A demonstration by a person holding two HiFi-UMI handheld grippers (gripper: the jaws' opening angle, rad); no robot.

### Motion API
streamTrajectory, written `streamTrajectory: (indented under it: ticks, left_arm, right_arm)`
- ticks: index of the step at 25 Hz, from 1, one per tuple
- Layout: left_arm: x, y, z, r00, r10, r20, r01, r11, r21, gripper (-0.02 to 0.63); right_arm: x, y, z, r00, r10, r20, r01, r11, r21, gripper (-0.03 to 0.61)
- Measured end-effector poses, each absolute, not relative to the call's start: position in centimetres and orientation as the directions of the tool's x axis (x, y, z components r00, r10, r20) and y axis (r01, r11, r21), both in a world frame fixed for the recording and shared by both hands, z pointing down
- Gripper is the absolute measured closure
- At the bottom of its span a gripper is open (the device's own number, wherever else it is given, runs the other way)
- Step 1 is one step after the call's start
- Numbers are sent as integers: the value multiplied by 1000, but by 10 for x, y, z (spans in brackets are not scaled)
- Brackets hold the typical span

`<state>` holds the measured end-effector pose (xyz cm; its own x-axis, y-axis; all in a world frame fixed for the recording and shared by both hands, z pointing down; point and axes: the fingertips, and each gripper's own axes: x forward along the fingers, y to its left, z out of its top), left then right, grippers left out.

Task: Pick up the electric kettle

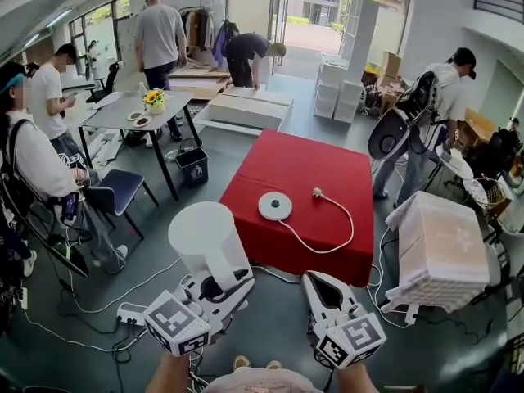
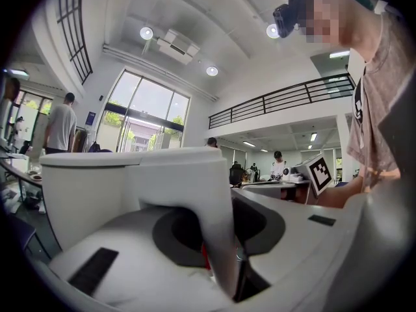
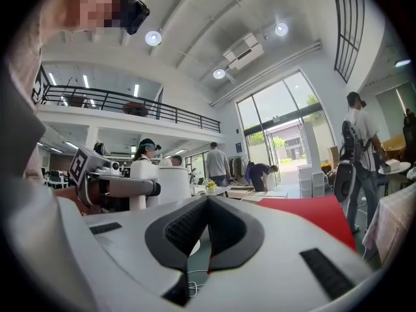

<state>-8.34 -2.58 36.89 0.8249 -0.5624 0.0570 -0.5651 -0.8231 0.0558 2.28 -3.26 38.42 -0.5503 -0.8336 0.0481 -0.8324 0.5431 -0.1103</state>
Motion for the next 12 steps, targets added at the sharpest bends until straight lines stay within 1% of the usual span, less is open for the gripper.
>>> streamTrajectory:
  ticks: [6,12]
  left_arm:
    - [-77,-18,368,826,-561,55,-563,-825,47,526]
    - [-82,-7,370,826,-563,34,-564,-825,42,526]
  right_arm:
    - [22,-26,381,-571,-820,44,-821,568,-65,574]
    - [7,-19,380,-638,-769,27,-770,638,-27,574]
